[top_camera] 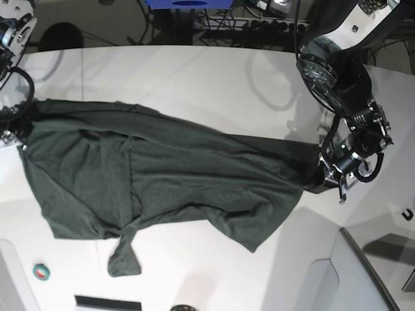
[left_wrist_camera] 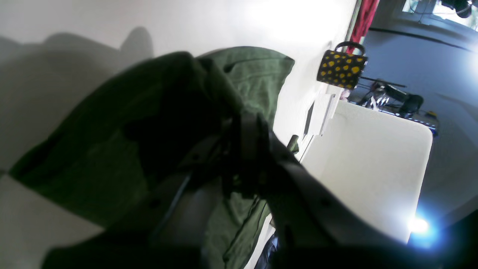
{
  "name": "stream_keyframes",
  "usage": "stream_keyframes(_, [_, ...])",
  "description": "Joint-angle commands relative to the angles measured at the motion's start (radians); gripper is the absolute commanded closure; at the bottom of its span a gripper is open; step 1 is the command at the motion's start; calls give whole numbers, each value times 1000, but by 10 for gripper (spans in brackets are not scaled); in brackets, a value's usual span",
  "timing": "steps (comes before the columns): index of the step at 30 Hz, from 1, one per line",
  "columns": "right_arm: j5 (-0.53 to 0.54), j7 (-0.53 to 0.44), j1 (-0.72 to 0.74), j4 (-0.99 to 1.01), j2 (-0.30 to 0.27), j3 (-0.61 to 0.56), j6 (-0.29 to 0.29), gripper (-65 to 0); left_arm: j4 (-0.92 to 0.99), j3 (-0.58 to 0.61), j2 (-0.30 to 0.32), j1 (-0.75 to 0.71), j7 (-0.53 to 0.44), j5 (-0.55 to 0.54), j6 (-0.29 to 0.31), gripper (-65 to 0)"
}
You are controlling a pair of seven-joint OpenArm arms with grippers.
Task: Layout the t-shirt on the table in an organized manner, then fold the t-shirt properly
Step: 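Release the shirt with both grippers and raise them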
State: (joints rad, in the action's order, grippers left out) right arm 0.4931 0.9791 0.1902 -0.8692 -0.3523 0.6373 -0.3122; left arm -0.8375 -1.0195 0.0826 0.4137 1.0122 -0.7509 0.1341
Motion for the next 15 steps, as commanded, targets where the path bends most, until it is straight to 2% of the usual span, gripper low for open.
stream_keyframes(1, [14, -9, 21, -20, -27, 6, 3, -8, -16, 6, 13, 24, 1, -23, 9, 0])
stream_keyframes(4, [17, -9, 22, -23, -27, 8, 0, -14, -19, 80, 21, 21, 0, -23, 9, 0])
stream_keyframes(6, [19, -9, 22, -45, -20, 45, -6, -66, -21, 118, 26, 12, -14, -26, 9, -166])
stream_keyframes(8, [19, -7, 10, -115, 3, 109, -15, -191, -21, 126, 39, -3, -20, -28, 11, -311])
stream_keyframes(10, [19, -7, -24, -224, 34, 168, -84, -300, -32, 124, 46, -26, -20, -31, 16, -416])
stream_keyframes(11, [19, -7, -39, -278, 43, 184, -118, -317, -58, 124, 56, -35, -22, -31, 17, -456])
stream_keyframes(13, [17, -7, -70, -377, 72, 197, -181, -311, -121, 129, 70, -72, -22, -31, 17, -523])
stream_keyframes(15, [17, -7, -114, -483, 95, 200, -224, -299, -223, 130, 81, -118, -22, -31, 29, -566])
